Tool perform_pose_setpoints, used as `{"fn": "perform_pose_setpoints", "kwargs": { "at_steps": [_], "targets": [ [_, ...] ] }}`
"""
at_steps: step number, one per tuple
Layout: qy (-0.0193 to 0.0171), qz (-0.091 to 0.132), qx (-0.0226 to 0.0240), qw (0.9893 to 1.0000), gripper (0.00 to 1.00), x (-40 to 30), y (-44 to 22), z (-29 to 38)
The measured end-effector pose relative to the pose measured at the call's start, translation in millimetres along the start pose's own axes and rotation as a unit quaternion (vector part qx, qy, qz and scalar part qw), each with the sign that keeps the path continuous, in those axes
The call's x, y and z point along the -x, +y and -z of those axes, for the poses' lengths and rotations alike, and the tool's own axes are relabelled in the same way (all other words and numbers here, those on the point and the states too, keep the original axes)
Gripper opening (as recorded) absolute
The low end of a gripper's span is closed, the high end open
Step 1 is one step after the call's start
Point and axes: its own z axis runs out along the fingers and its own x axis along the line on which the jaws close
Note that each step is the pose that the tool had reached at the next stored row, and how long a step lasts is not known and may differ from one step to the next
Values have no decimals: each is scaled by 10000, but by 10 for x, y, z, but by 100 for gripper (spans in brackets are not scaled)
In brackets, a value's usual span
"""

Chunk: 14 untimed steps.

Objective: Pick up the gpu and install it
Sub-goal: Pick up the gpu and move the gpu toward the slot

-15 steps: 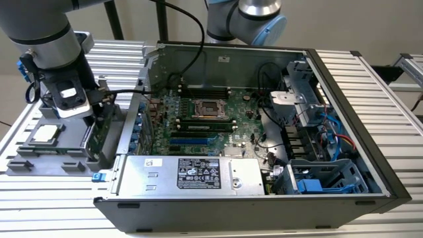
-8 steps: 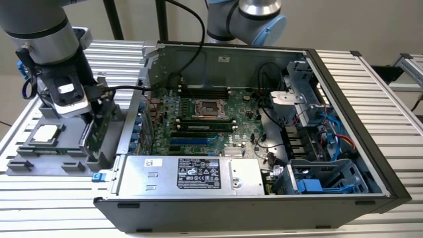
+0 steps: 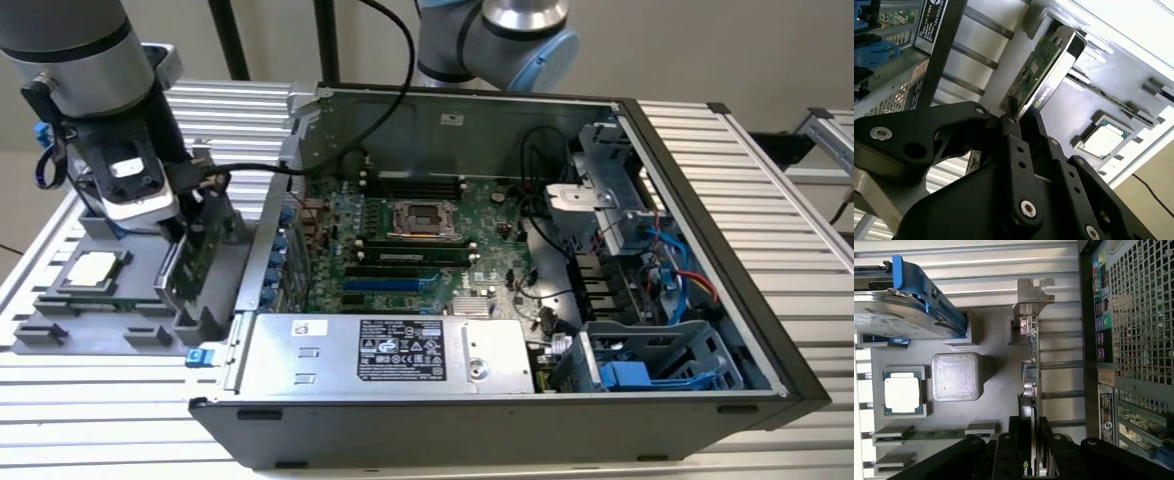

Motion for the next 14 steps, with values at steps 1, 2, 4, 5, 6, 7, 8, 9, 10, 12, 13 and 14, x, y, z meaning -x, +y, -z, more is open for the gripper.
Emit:
{"fn": "perform_pose_setpoints", "kwargs": {
  "at_steps": [1, 2, 4, 5, 6, 7, 8, 9, 10, 12, 13, 14],
  "targets": [
    [0, 0, 0, 10000, 0, 0, 1, 11],
    [0, 0, 0, 10000, 0, 0, 1, 22],
    [0, 0, 0, 10000, 0, 1, 2, 45],
    [0, 0, 0, 10000, 0, 1, 3, 58],
    [0, 0, 0, 10000, 0, 1, 3, 71],
    [0, 0, 0, 10000, 0, 1, 4, 83],
    [0, 0, 0, 10000, 0, 2, 5, 95],
    [0, 0, 0, 10000, 0, 2, 5, 107],
    [0, 0, 0, 10000, 0, 2, 6, 119],
    [0, 0, 0, 10000, 0, 2, 7, 139],
    [0, 0, 0, 10000, 0, 2, 7, 150],
    [-1, 0, 0, 10000, 0, 3, 8, 161]
  ]
}}
